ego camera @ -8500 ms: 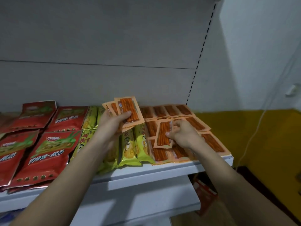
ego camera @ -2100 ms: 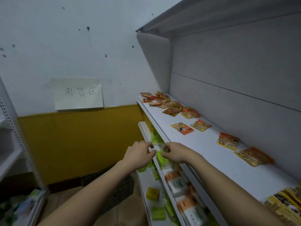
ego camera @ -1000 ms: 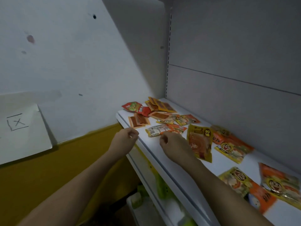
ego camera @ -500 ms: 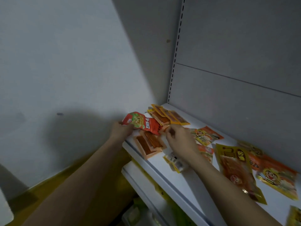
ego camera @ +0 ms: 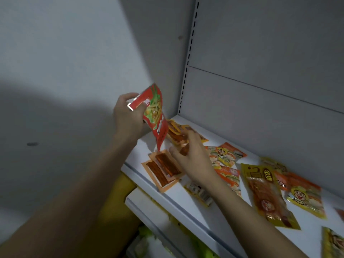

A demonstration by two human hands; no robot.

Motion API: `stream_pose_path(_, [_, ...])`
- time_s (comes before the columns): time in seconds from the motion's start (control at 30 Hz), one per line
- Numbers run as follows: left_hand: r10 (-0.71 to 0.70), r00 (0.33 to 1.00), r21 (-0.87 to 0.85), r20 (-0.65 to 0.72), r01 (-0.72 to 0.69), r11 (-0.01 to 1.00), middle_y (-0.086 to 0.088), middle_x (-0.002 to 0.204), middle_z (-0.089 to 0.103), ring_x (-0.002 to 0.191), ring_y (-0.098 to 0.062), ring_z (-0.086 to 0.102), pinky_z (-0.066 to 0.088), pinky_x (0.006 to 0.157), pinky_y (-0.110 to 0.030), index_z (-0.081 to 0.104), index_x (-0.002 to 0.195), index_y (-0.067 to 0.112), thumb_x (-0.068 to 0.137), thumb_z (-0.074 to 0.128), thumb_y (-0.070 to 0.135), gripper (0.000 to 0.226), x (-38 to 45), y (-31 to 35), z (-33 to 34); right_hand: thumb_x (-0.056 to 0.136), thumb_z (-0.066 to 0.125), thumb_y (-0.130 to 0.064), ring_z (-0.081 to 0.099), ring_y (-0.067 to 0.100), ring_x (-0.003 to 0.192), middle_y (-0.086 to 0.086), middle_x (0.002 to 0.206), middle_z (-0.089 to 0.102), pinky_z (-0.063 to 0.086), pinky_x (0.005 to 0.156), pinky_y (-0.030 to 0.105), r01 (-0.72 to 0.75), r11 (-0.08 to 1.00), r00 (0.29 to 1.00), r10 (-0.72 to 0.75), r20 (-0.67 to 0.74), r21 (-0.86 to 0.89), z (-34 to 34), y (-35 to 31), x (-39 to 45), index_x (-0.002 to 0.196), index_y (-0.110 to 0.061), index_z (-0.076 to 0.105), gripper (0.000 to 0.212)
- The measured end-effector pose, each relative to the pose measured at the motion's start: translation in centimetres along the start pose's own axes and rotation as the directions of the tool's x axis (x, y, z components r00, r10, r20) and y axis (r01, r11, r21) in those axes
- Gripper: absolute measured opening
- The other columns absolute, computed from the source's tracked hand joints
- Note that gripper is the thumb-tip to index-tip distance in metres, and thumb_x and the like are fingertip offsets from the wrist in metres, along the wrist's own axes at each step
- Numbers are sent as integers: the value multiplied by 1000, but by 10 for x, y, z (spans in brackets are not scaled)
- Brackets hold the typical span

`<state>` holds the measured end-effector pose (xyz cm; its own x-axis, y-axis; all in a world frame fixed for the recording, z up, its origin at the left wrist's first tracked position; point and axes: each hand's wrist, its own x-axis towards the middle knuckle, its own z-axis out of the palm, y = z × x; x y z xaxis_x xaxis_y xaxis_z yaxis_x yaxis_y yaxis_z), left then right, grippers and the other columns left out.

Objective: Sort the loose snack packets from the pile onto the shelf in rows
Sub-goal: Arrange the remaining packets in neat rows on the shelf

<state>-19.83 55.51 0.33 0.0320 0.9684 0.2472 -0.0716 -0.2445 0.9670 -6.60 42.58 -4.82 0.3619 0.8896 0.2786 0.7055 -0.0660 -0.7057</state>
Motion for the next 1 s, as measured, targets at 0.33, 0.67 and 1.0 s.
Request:
stream_pose_path(0.33, [-206, 927, -344, 315, 313, 885, -19, 110, 70, 92, -28, 75, 63, 80, -43, 52, 126, 3, 94, 65, 2, 34, -52, 62, 27, 70, 86, -40, 37, 1, 128, -19, 135, 30, 41, 99, 20, 138, 967, 976, -96, -196, 214, -53, -14, -30, 140, -42, 25, 93])
stream_pose_path(0.67, [-91, 768, -298, 634, 351, 888, -10, 95, 76, 89, -28, 75, 62, 75, -35, 57, 116, 10, 104, 54, 18, 16, -153, 73, 127, 100, 54, -17, 70, 9, 92, -4, 103, 72, 58, 85, 44, -60, 933, 887, 212, -411, 354, -135, 55, -103, 118, -18, 62, 20])
stream_pose_path(1.0, [-219, 542, 128, 812, 200, 971, 0, 113, 71, 99, -15, 70, 59, 85, -39, 58, 123, 18, 98, 62, 36, 31, -233, 23, 205, 101, 51, -9, 74, 26, 87, 11, 104, 75, 59, 64, 33, -184, 625, 708, 620, -339, 759, -213, 104, -193, 117, -6, 62, 19])
